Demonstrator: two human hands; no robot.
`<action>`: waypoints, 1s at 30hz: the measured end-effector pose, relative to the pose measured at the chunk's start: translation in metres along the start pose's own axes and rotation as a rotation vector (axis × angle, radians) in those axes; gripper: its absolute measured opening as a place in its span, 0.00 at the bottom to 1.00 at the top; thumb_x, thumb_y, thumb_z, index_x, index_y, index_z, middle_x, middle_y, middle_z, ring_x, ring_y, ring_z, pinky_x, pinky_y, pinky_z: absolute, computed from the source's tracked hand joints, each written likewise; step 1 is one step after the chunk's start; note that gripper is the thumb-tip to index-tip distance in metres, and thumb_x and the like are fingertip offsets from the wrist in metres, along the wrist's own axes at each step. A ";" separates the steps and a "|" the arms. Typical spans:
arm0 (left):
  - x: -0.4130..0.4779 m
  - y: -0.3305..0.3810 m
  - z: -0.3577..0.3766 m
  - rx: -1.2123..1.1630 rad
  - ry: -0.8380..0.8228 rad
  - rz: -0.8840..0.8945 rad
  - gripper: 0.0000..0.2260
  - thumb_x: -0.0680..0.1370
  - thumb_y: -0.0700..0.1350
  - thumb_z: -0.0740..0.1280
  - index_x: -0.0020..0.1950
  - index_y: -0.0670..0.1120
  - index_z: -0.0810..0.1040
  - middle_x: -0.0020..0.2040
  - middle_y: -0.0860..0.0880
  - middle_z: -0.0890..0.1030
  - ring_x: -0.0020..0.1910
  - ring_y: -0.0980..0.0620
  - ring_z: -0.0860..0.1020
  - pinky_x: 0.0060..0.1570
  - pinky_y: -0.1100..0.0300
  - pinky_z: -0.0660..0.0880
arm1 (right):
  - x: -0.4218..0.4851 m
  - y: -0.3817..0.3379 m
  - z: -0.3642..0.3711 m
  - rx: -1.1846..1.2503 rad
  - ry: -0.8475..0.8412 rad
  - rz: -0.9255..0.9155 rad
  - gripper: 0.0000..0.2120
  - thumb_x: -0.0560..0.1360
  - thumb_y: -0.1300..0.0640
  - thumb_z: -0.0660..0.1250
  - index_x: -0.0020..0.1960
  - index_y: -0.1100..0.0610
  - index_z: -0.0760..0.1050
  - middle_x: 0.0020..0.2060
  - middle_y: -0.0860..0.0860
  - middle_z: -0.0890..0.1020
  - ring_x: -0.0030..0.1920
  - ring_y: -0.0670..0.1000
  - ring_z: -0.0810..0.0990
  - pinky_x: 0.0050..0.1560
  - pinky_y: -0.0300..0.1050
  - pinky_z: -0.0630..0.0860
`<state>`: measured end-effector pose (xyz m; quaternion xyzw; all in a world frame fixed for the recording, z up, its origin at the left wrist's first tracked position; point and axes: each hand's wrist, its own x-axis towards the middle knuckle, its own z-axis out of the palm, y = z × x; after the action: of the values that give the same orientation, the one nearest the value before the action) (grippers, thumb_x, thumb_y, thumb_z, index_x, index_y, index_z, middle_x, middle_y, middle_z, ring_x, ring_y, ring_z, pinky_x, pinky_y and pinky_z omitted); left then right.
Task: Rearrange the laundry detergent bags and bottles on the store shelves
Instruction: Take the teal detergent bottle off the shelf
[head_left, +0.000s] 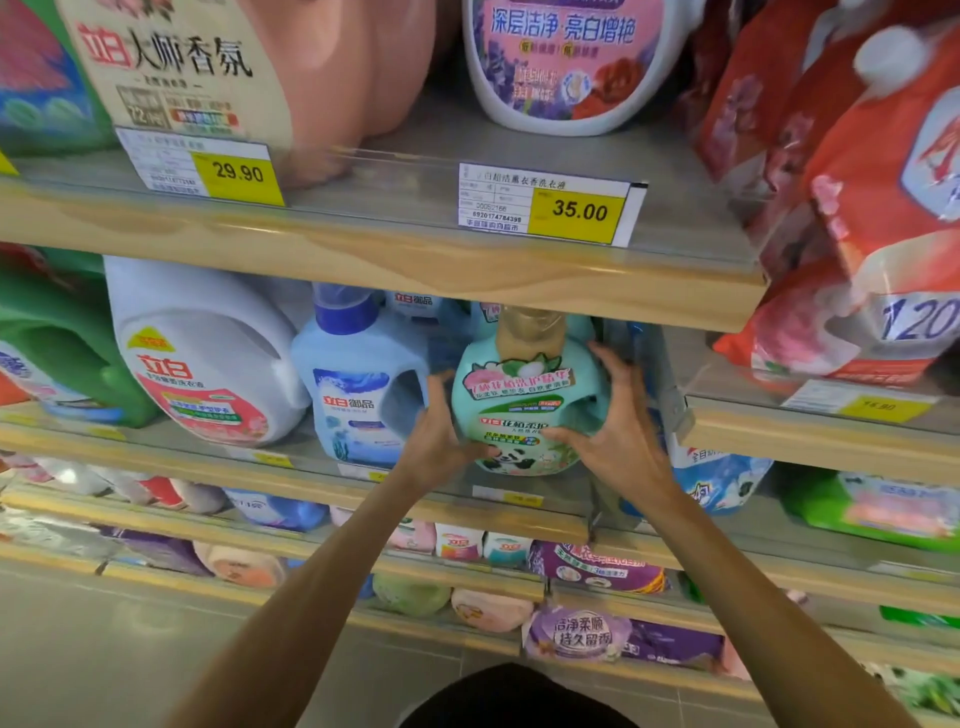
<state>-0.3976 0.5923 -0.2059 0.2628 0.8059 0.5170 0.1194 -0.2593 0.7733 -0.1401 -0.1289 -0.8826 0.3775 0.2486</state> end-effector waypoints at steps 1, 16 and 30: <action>-0.001 -0.001 0.002 -0.005 0.004 -0.005 0.44 0.61 0.45 0.84 0.64 0.55 0.57 0.59 0.51 0.78 0.61 0.46 0.78 0.59 0.46 0.79 | -0.001 0.001 0.002 -0.002 0.002 0.007 0.50 0.63 0.57 0.83 0.70 0.32 0.54 0.68 0.54 0.66 0.67 0.49 0.70 0.67 0.54 0.72; 0.004 -0.018 0.000 0.079 -0.154 -0.024 0.43 0.65 0.38 0.82 0.67 0.53 0.56 0.65 0.46 0.76 0.64 0.44 0.77 0.59 0.43 0.78 | -0.016 0.021 0.024 0.028 -0.004 0.171 0.49 0.64 0.54 0.82 0.74 0.53 0.55 0.68 0.54 0.65 0.69 0.51 0.69 0.70 0.52 0.70; -0.006 -0.020 -0.002 0.038 -0.152 -0.033 0.45 0.65 0.43 0.82 0.73 0.55 0.57 0.67 0.48 0.76 0.64 0.47 0.77 0.57 0.41 0.80 | -0.019 0.021 0.027 0.023 0.005 0.200 0.48 0.66 0.53 0.81 0.76 0.47 0.54 0.71 0.53 0.64 0.72 0.53 0.67 0.68 0.52 0.70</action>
<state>-0.3989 0.5811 -0.2233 0.2903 0.8083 0.4782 0.1836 -0.2566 0.7634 -0.1785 -0.2147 -0.8602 0.4103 0.2135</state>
